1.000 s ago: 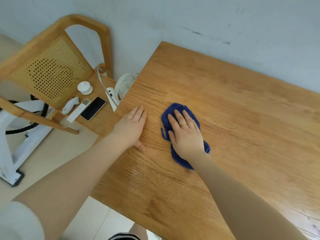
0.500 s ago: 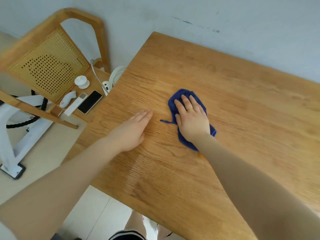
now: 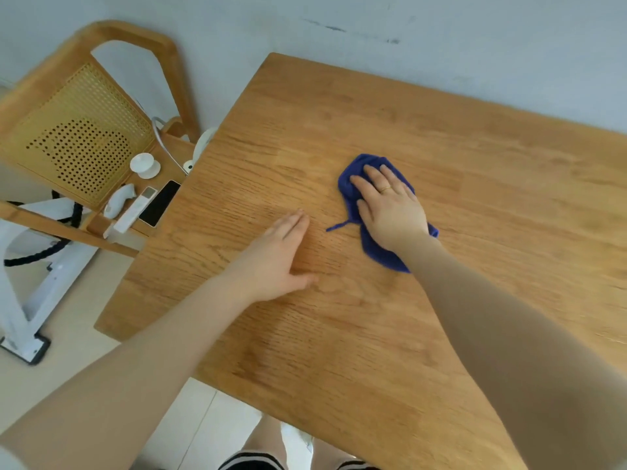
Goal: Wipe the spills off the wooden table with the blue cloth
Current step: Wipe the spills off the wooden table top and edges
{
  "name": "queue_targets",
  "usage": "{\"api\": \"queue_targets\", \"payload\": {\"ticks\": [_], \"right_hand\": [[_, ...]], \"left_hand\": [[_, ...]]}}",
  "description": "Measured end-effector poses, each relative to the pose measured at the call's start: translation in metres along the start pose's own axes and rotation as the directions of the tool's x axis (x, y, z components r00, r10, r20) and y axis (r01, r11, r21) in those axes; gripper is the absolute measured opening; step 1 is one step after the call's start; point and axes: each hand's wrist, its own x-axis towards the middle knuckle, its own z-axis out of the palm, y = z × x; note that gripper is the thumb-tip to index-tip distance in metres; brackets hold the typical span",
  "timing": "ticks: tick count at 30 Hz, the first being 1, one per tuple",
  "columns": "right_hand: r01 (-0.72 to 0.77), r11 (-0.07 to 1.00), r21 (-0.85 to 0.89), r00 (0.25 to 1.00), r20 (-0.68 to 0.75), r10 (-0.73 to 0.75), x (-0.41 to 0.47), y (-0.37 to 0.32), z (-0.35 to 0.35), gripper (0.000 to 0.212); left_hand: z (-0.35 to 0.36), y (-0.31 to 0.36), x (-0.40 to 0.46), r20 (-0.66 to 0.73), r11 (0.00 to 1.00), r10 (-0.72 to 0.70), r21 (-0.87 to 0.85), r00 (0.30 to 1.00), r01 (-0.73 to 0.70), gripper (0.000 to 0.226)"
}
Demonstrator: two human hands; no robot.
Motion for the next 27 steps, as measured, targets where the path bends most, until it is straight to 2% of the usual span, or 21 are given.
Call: {"api": "queue_targets", "payload": {"ticks": [2, 3, 6, 8, 10, 12, 14, 17, 19, 21, 24, 25, 27], "right_hand": [[-0.014, 1.000, 0.001, 1.000, 0.011, 0.014, -0.019, 0.000, -0.001, 0.044], [0.024, 1.000, -0.011, 1.000, 0.008, -0.024, -0.034, -0.003, 0.001, 0.044], [0.236, 0.971, -0.040, 0.972, 0.024, -0.235, -0.081, -0.006, 0.004, 0.045], [0.318, 0.946, -0.060, 0.947, 0.065, -0.314, -0.084, 0.011, 0.000, 0.044], [0.238, 0.969, -0.073, 0.971, 0.022, -0.237, -0.071, 0.031, -0.003, 0.043], [0.005, 0.999, -0.035, 0.999, -0.040, -0.007, -0.049, 0.043, -0.007, 0.041], [-0.188, 0.982, -0.016, 0.981, -0.052, 0.187, -0.032, 0.048, -0.009, 0.042], [-0.250, 0.968, -0.021, 0.967, -0.062, 0.249, -0.036, 0.028, -0.006, 0.044], [-0.165, 0.985, -0.044, 0.985, -0.065, 0.162, -0.059, 0.003, 0.003, 0.045], [0.007, 0.998, -0.066, 0.999, -0.039, -0.010, -0.090, -0.025, 0.010, 0.047], [0.255, 0.966, -0.050, 0.965, 0.070, -0.252, -0.105, -0.023, 0.009, 0.044], [0.257, 0.966, -0.039, 0.966, 0.049, -0.255, -0.098, -0.013, 0.007, 0.044], [0.111, 0.993, -0.041, 0.993, -0.024, -0.112, -0.080, 0.007, 0.003, 0.045]], "left_hand": [[0.001, 0.006, 0.001, 0.061, 0.998, 0.006, 0.058, 0.998, -0.009, 0.114], [0.004, 0.007, 0.002, 0.085, 0.995, 0.008, 0.097, 0.996, -0.016, 0.120], [0.010, 0.010, 0.007, 0.123, 0.980, 0.020, 0.193, 0.992, -0.043, 0.127], [0.011, 0.011, 0.008, 0.120, 0.980, 0.024, 0.192, 0.992, -0.046, 0.127], [0.013, 0.012, 0.009, 0.116, 0.981, 0.024, 0.187, 0.993, -0.045, 0.127], [0.016, 0.011, 0.009, 0.112, 0.979, 0.022, 0.200, 0.993, -0.044, 0.128], [0.017, 0.011, 0.010, 0.108, 0.977, 0.020, 0.208, 0.994, -0.042, 0.129], [0.016, 0.011, 0.010, 0.110, 0.977, 0.022, 0.208, 0.994, -0.045, 0.129], [0.015, 0.012, 0.009, 0.122, 0.978, 0.013, 0.204, 0.992, -0.038, 0.129], [0.015, 0.014, 0.009, 0.130, 0.979, 0.008, 0.202, 0.991, -0.034, 0.129], [0.013, 0.013, 0.011, 0.114, 0.979, 0.018, 0.198, 0.993, -0.040, 0.127], [0.013, 0.013, 0.011, 0.113, 0.978, 0.025, 0.203, 0.993, -0.048, 0.127], [0.014, 0.011, 0.011, 0.115, 0.977, 0.039, 0.206, 0.993, -0.062, 0.128]]}}
